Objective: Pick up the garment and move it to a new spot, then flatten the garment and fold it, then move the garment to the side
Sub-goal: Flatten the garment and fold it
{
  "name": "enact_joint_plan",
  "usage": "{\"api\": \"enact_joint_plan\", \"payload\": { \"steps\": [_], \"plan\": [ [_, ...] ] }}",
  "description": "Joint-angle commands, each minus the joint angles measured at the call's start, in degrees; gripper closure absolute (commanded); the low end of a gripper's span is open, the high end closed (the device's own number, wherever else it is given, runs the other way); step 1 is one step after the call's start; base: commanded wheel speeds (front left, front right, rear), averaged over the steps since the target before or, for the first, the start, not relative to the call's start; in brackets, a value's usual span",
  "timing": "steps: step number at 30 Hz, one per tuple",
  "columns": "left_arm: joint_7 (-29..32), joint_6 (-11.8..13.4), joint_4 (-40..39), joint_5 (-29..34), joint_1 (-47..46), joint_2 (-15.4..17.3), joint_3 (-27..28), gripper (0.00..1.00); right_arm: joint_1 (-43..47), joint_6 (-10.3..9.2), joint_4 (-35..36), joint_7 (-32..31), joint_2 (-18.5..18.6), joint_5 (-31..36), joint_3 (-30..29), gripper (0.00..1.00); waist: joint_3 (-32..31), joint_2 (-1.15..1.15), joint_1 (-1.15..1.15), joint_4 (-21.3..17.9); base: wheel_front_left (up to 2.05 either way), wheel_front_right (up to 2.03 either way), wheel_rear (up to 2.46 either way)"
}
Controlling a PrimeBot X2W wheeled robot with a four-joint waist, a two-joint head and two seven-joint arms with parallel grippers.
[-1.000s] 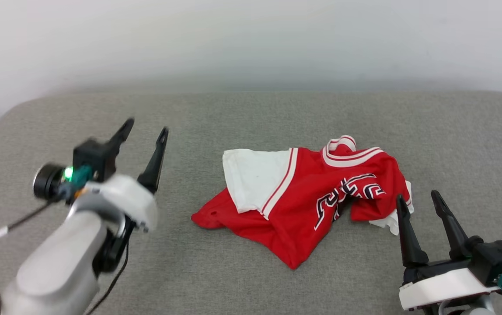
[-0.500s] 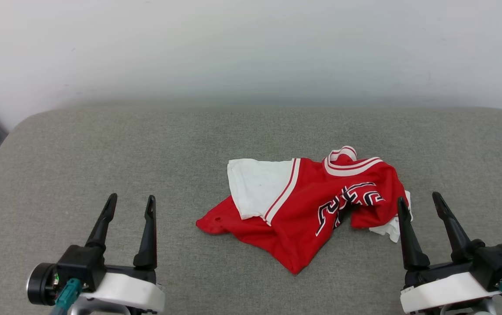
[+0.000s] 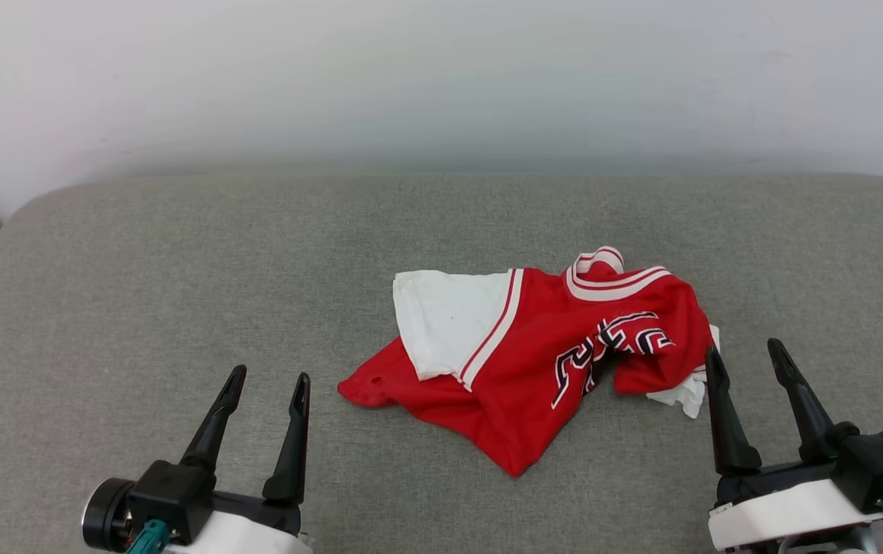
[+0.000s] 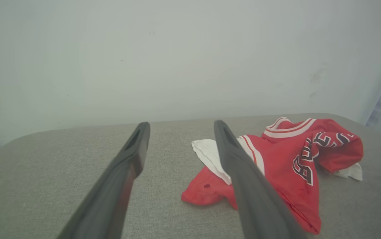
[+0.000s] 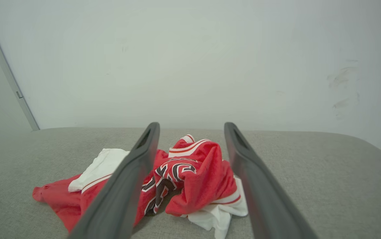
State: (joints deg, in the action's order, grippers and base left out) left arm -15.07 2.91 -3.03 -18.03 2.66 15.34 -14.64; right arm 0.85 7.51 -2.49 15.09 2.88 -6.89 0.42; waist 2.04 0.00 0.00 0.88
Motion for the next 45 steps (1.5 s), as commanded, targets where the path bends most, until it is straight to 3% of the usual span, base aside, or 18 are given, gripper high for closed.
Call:
{"api": "enact_joint_plan", "payload": {
  "steps": [1, 6, 9, 15, 23, 27, 33, 41, 42, 43, 44, 45],
  "plan": [
    [-0.15, -0.85, 0.38, 0.43, -0.82, -0.30, 0.24, 0.00, -0.62, -0.04, 0.19, 0.12, -0.01, 0.29, -0.04, 0.00, 0.44, 0.00, 0.00, -0.25, 0.00, 0.00, 0.00],
    [0.24, -5.58, 3.14, 1.62, -5.58, 1.62, -0.68, 0.00, -1.66, -0.04, 0.91, 0.12, -0.01, 0.59, 0.51, 0.00, 3.35, 0.00, 0.00, -1.44, 0.00, 0.00, 0.00],
    [5.68, -8.16, 3.87, 0.39, -11.76, 3.43, -2.39, 0.00, -2.72, -0.04, 1.36, 0.12, -0.01, 0.44, 0.38, 0.00, 6.13, 0.00, 0.00, -2.55, 0.00, 0.00, 0.00],
    [24.99, -10.31, 4.40, -6.26, -28.64, 8.26, -8.19, 0.00, -4.69, -0.04, 1.70, 0.12, -0.02, 0.06, 0.52, 0.00, 11.42, 0.00, 0.00, -4.96, 0.00, 0.00, 0.00],
    [54.12, -10.30, 10.31, -22.84, -48.15, 16.23, -17.72, 0.00, -7.36, -0.04, 1.43, 0.11, -0.03, -1.63, 1.05, 0.00, 16.62, 0.00, 0.00, -9.70, 0.00, 0.00, 0.00],
    [63.38, -10.31, 15.17, -25.96, -53.87, 18.87, -19.42, 0.00, -8.36, -0.04, 1.34, 0.11, -0.01, -2.70, 2.39, 0.00, 18.92, 0.00, 0.00, -12.27, 0.00, 0.00, 0.00],
    [69.91, -10.33, 21.20, -27.40, -58.10, 20.56, -20.90, 0.00, -9.21, -0.04, 1.65, 0.11, -0.03, -4.08, 2.62, 0.00, 22.22, 0.00, 0.00, -14.66, 0.00, 0.00, 0.00],
    [71.22, -10.33, 25.17, -26.15, -59.50, 21.38, -24.73, 0.00, -10.33, -0.04, 1.86, 0.11, -0.03, -5.03, 3.48, 0.00, 25.26, 0.00, 0.00, -15.92, 0.00, 0.00, 0.00],
    [72.08, -10.33, 25.34, -26.70, -58.95, 21.52, -25.95, 0.02, -10.37, -0.04, 1.89, 0.11, -0.03, -4.98, 3.43, 0.00, 25.39, 0.00, 0.00, -15.91, 0.00, 0.00, 0.00],
    [72.70, -10.33, 25.16, -27.19, -58.45, 21.82, -26.95, 0.70, -10.35, -0.04, 1.95, 0.11, -0.02, -4.97, 3.34, 0.00, 25.53, 0.00, 0.00, -15.88, 0.00, 0.00, 0.00],
    [72.85, -10.33, 25.04, -27.66, -58.31, 22.19, -27.61, 1.00, -10.36, -0.04, 1.98, 0.11, -0.03, -4.98, 3.23, 0.00, 25.67, 0.00, 0.00, -15.83, 0.00, 0.00, 0.00],
    [72.85, -10.33, 25.04, -27.66, -58.31, 22.19, -27.61, 1.00, -10.36, -0.04, 1.98, 0.11, -0.03, -4.98, 3.23, 0.00, 25.67, 0.00, 0.00, -15.83, 0.00, 0.00, 0.00]
  ]
}}
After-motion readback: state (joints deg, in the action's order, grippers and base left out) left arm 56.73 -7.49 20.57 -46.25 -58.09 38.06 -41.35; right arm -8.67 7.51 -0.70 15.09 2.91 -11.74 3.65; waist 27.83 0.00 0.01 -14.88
